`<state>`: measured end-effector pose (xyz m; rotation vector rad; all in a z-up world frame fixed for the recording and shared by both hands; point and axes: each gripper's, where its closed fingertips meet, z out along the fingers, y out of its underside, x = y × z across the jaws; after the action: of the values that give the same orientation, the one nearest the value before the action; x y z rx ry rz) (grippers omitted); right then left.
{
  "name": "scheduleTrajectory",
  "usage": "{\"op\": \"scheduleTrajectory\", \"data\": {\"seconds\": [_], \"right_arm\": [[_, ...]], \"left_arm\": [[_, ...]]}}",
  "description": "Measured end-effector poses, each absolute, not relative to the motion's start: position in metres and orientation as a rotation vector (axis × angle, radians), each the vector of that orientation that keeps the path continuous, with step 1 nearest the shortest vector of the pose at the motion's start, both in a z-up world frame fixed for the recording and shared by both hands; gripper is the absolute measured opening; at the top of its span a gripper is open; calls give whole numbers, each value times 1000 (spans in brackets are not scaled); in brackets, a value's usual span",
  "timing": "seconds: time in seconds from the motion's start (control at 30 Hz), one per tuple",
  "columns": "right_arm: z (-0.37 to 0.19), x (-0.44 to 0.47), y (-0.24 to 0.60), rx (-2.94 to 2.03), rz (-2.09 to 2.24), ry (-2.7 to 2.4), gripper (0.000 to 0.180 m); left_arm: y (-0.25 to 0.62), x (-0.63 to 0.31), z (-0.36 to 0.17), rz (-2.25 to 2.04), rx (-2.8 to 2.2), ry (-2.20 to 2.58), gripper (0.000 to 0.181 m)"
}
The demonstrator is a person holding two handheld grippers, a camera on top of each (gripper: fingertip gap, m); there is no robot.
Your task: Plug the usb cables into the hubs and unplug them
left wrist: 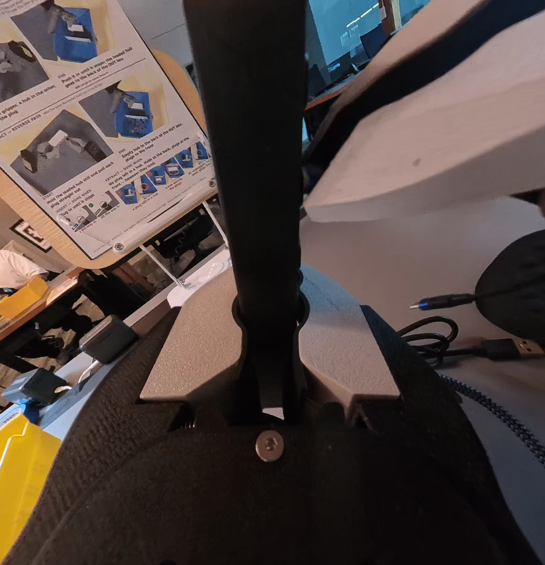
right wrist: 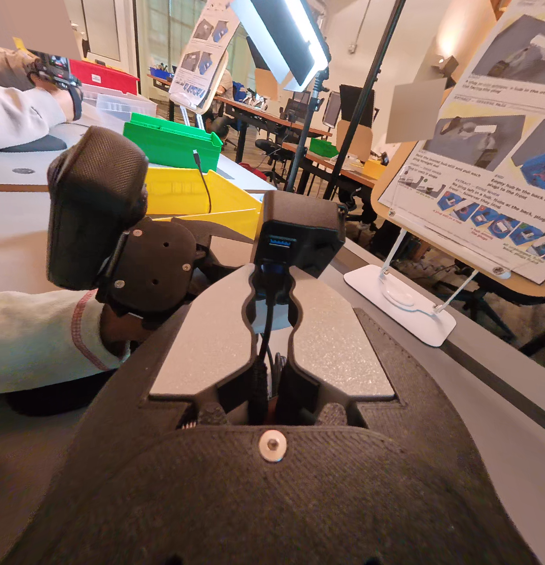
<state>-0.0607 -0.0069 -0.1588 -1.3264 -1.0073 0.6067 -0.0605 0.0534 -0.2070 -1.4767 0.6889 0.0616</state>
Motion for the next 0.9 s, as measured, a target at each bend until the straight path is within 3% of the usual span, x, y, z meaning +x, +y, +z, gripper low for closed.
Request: {"op": "scheduleTrajectory", "data": {"seconds": [0.83, 0.9], "right_arm": [[-159, -69, -14, -1250, 582, -964, 17], [-180, -65, -13, -1321, 539, -1011, 16]], "left_arm": [[51, -64, -203, -190, -1475, 567, 29], [61, -98, -189, -278, -1470, 329, 25]]}}
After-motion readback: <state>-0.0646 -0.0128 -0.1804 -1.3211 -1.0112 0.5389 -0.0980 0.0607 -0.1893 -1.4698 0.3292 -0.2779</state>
